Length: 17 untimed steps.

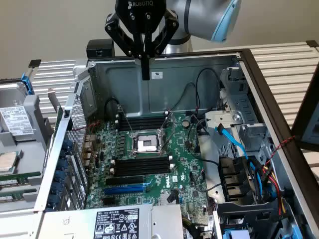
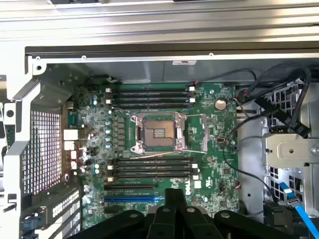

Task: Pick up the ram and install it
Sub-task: 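Reach for the ram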

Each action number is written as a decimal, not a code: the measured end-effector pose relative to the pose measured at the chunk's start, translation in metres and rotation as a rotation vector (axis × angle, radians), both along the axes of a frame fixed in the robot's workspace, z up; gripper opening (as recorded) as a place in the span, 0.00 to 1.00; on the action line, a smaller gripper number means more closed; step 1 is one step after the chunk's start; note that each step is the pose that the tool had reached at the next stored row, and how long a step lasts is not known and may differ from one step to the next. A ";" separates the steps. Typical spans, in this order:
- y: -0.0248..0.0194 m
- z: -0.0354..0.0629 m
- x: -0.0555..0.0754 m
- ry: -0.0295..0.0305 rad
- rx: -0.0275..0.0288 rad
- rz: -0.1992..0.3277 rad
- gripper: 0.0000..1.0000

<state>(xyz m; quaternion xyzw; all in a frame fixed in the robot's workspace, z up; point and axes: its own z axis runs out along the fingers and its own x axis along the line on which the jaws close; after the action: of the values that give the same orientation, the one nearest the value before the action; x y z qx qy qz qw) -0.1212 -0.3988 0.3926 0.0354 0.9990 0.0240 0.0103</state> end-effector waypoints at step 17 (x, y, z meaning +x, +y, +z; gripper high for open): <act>0.0000 0.0000 -0.016 0.0002 0.0013 0.000 0.11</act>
<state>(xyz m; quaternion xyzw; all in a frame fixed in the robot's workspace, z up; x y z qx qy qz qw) -0.1372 -0.3988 0.3926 0.0354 0.9990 0.0246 0.0102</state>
